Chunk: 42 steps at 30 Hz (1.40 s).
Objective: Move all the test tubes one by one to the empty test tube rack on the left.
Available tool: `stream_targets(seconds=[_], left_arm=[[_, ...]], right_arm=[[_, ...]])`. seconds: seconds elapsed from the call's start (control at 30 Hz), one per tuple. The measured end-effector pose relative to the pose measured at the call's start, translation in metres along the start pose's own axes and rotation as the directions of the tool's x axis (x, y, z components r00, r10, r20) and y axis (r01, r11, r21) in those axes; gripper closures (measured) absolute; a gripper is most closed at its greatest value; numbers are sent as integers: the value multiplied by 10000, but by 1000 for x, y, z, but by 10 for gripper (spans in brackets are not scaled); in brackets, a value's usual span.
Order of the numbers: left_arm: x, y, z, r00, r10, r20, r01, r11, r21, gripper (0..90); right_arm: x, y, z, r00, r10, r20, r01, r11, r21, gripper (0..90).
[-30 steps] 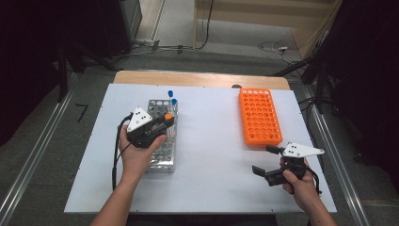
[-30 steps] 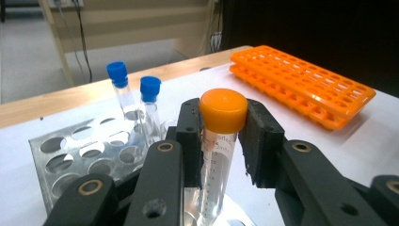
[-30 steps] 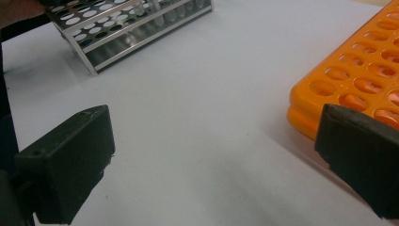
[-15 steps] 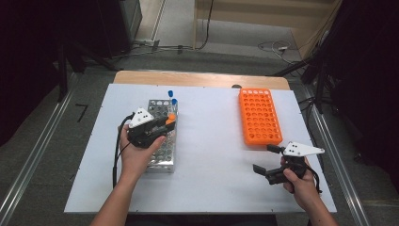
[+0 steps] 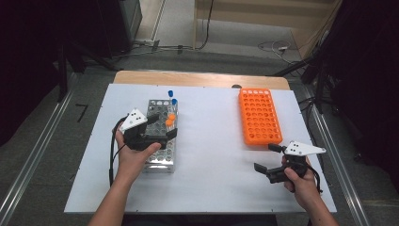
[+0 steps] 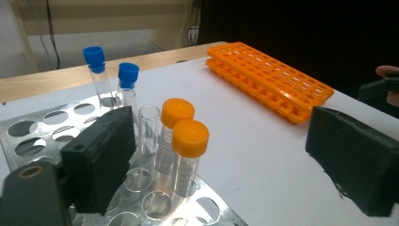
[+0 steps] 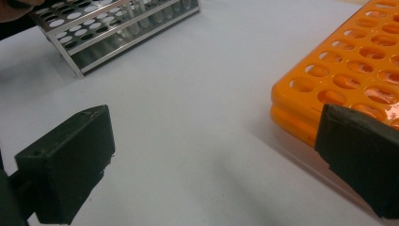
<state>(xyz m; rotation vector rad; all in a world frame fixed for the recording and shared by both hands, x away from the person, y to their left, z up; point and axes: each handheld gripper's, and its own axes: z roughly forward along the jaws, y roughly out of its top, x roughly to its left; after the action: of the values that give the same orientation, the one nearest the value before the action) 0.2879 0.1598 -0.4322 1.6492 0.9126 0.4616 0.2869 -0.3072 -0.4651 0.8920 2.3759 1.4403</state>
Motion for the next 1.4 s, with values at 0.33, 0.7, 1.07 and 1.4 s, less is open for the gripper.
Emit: stream_targets(seconds=[0.33,0.7,1.07,1.4], left_arm=[[1,-16,-16,9990,42,452,-40,10000,-42,0],[1,-35,-40,9992,108,376,-105,9999,-89,0],[7,-54,-72,9998,142,143,-136,9989,-445,0],[17,-70,-95,9999,95,51,-93,9991,-419,0]], right_arm=[[-7,-2,-3,9998,89,168,-88,9999,-58,0],[-15,-5,-5,9991,143,402,-138,9998,-115,0],[-24,-11,-8,9973,300,675,-283,9993,-257,0],[-33,-19,-21,9928,483,1095,-412,9969,-664,0]])
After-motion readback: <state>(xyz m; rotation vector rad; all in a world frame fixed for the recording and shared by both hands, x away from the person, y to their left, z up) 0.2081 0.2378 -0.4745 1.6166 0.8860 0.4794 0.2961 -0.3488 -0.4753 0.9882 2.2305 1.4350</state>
